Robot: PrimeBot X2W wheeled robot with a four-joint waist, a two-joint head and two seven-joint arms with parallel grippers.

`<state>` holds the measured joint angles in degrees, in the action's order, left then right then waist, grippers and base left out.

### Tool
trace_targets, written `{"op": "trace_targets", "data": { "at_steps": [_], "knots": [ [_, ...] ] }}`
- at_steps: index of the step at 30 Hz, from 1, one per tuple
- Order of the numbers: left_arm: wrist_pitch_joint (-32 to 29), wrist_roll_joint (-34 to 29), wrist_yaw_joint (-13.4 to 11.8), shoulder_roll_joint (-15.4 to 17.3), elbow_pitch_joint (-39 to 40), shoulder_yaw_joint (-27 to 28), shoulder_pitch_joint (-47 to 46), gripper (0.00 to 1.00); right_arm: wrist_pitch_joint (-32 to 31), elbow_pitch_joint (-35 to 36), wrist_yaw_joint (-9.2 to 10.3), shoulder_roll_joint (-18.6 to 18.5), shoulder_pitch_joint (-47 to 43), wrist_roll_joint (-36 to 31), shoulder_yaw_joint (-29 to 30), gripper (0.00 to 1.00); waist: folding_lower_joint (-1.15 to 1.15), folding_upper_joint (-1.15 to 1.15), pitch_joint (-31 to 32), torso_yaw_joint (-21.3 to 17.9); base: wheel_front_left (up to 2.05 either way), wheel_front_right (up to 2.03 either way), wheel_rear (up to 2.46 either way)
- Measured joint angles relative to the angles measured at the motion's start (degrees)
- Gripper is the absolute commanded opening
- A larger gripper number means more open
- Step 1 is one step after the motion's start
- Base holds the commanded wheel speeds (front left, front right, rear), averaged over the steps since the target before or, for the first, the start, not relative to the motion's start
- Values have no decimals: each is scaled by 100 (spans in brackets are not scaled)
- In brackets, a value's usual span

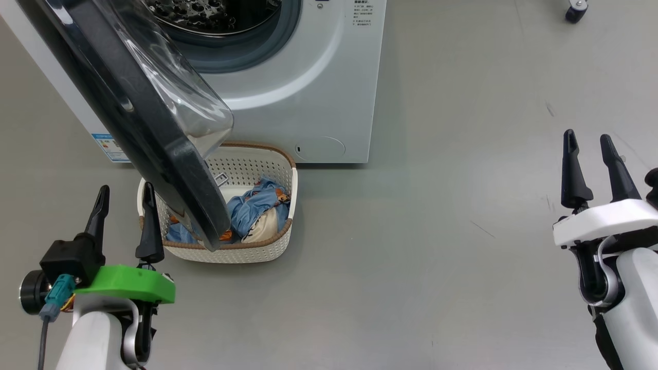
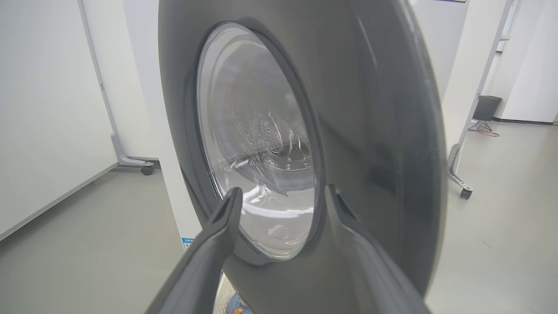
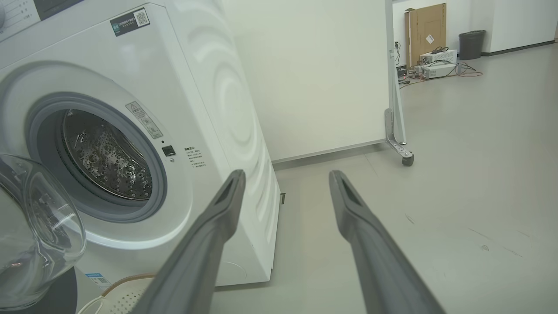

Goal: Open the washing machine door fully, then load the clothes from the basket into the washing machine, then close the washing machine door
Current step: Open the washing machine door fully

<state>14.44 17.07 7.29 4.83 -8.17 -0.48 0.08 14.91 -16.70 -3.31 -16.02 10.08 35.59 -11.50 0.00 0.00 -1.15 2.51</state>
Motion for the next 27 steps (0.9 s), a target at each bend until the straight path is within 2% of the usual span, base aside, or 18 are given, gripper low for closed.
{"op": "trace_targets", "data": {
  "at_steps": [8, 14, 27],
  "knots": [
    [0, -37, 0, -2, -11, 15, 135, 100, -1, 226, 136, 136, -434, -577, 104, 100, 0, 0, 8, -45, 0, 0, 0],
    [0, -93, 0, -10, -42, 19, 141, 100, -1, 357, 145, 157, -630, -1051, 73, 100, 0, 0, -13, -49, 0, 0, 0],
    [0, -144, 0, -25, -105, 48, 151, 100, -1, 445, 178, 378, -975, -1466, 43, 100, 0, 0, -68, -8, 0, 0, 0]
  ]
}}
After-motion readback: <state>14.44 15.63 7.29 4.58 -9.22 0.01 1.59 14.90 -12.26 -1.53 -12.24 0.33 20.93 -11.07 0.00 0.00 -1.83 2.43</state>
